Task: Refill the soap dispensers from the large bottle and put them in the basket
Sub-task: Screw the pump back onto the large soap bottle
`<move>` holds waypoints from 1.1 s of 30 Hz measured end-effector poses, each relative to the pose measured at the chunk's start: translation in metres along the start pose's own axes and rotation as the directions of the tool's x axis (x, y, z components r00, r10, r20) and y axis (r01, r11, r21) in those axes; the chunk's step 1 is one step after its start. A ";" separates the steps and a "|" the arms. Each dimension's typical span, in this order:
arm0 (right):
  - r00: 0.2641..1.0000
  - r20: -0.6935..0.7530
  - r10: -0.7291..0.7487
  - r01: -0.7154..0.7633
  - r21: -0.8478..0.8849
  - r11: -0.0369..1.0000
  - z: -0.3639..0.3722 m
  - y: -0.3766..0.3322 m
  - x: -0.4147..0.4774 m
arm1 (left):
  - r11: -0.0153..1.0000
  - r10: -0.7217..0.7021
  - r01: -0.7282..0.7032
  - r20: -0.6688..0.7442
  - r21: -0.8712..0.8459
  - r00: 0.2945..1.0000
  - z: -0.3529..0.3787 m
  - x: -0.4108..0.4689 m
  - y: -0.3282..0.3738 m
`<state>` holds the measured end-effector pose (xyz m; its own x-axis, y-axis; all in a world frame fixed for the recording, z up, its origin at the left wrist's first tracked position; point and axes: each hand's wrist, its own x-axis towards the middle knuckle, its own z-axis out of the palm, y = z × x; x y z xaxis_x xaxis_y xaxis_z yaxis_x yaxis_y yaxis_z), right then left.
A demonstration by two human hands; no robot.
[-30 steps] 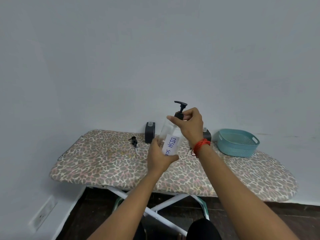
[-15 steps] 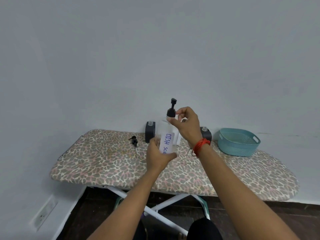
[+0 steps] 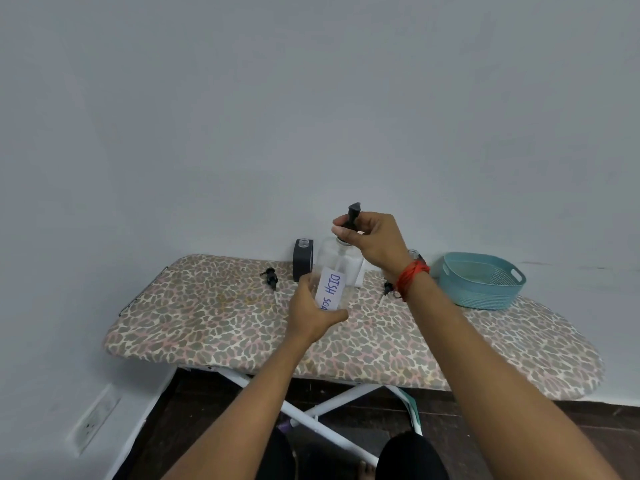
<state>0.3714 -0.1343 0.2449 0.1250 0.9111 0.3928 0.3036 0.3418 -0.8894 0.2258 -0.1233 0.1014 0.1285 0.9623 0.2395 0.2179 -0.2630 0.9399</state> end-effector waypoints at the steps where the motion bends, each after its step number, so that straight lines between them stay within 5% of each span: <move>1: 0.999 -0.046 0.010 -0.010 0.000 1.000 0.008 0.004 0.000 | 1.000 -0.003 0.002 -0.044 -0.008 0.999 0.003 -0.002 -0.001; 11: 0.994 -0.112 -0.005 -0.009 -0.122 0.992 0.039 0.033 0.002 | 0.996 -0.031 0.048 -0.213 0.074 0.977 -0.018 0.000 -0.025; 21: 0.953 0.029 0.302 -0.243 -0.520 0.819 0.085 0.203 -0.038 | 0.969 -0.110 0.188 -0.399 0.162 0.910 -0.103 0.060 -0.102; 33: 0.985 0.002 0.174 -0.143 -0.552 0.821 0.098 0.247 -0.043 | 0.964 -0.125 0.211 -0.426 0.162 0.896 -0.140 0.147 -0.150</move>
<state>0.3486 -0.0664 -0.0142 0.1736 0.9571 0.2319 0.7529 0.0228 -0.6578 0.0763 0.0672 0.0298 -0.3237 0.9245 0.2011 0.3935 -0.0618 0.9173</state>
